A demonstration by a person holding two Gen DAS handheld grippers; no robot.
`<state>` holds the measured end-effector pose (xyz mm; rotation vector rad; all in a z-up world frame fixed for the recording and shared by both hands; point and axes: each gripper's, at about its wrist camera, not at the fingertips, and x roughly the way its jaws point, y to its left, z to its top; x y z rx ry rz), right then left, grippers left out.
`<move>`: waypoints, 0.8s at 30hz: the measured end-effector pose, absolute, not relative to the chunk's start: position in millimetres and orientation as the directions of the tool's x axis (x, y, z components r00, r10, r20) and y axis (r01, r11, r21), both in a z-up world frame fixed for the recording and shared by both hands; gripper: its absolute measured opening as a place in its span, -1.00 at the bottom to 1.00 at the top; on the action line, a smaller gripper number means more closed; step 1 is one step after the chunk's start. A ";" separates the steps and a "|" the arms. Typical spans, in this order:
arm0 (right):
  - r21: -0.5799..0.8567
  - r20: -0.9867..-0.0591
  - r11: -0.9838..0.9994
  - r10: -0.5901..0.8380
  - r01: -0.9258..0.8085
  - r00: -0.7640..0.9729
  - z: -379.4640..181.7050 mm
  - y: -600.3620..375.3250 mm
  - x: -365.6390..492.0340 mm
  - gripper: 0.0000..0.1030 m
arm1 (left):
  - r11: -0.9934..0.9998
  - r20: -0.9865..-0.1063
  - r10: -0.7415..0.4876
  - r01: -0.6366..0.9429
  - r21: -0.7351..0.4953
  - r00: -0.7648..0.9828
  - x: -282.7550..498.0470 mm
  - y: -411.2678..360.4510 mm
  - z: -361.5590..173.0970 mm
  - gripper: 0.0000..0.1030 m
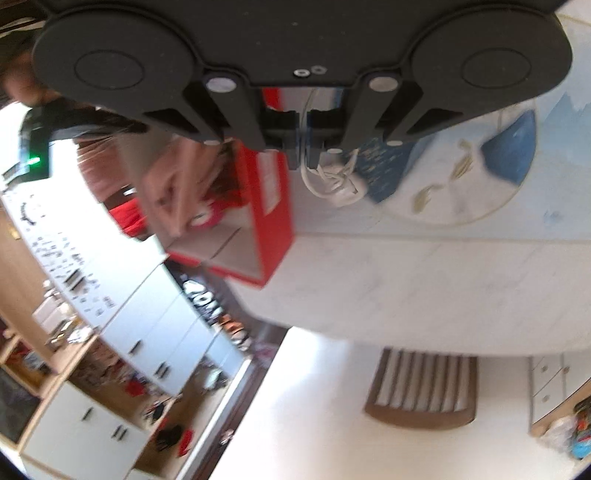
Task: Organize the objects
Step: 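Carry the white cable into the box and open the left gripper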
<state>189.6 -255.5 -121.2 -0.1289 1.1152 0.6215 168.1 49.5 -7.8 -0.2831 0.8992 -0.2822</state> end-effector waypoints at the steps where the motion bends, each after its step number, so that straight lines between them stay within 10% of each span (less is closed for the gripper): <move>1: 0.206 -0.868 0.824 0.403 -0.527 0.291 -121.3 -255.4 189.7 -0.86 | 0.922 -0.713 -0.369 0.136 -0.363 0.597 168.4 45.9 -1.4 -0.99; 24: 0.205 -0.864 0.818 0.409 -0.537 0.293 -116.7 -254.5 189.6 -0.86 | 0.843 -0.675 -0.468 0.516 -0.150 0.570 196.3 -103.3 11.3 -0.99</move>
